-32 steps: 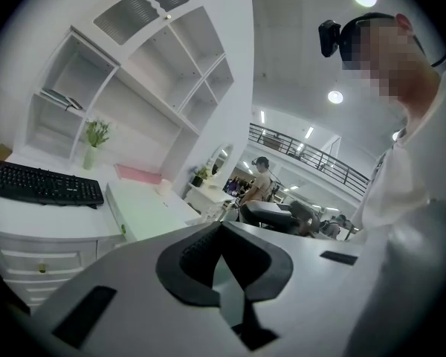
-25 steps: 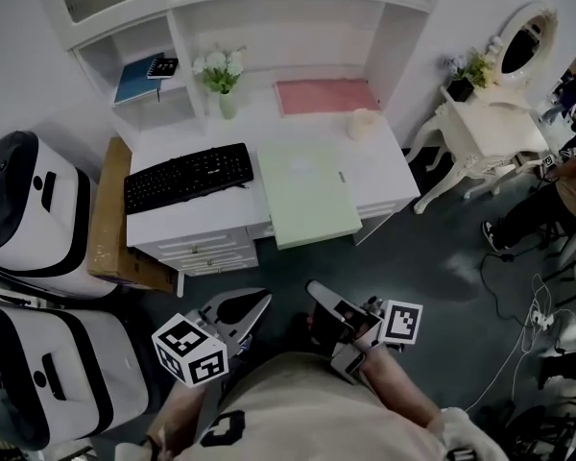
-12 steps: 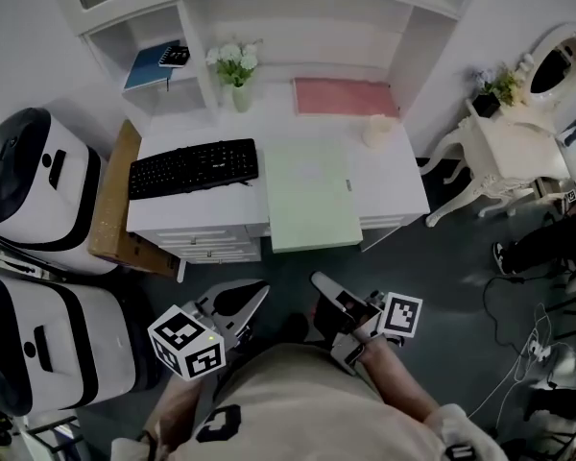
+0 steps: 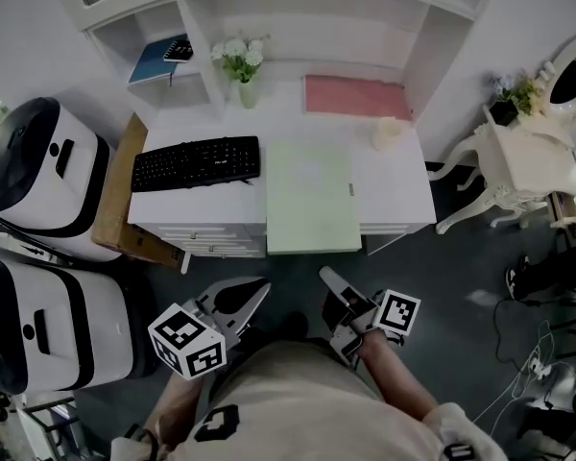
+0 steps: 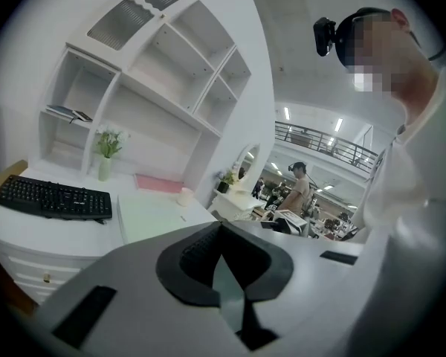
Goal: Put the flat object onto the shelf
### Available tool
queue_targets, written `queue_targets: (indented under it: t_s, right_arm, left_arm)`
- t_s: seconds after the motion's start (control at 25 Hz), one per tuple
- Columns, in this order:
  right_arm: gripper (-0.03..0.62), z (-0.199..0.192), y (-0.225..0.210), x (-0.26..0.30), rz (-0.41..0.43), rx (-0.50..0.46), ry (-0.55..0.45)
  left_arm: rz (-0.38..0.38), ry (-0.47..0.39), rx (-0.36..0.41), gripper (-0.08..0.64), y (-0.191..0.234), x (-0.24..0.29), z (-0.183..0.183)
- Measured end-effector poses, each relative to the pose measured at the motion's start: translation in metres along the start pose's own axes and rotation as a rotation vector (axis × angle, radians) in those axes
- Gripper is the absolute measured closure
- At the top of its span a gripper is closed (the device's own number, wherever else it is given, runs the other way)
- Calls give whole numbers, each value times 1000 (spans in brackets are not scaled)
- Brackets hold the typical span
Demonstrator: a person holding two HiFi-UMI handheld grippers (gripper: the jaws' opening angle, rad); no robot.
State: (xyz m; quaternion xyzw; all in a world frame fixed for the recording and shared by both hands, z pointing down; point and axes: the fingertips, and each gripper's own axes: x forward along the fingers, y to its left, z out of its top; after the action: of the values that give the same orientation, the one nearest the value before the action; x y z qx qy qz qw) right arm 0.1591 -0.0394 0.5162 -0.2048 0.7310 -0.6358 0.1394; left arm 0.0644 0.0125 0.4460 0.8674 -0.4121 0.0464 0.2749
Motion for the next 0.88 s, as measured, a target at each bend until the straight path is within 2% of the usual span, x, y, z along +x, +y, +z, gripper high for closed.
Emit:
queue_targets:
  t_s: [0.08,0.36,0.56,0.88]
  right_arm:
    - [347,-1,-14,1,-38,13,25]
    - [325,-4,-38,12,-82,72,59]
    - [307,2,-57,20,-137,106,11]
    - [273,11,-96,22,-274,155,-89]
  left_arm:
    - [14,7,-6,546,3,1,1]
    - [19,27,-23,546,16,9,2]
    - [-22,39,-11,546,33,17,9]
    - [-114,58,7,546,61,33,27]
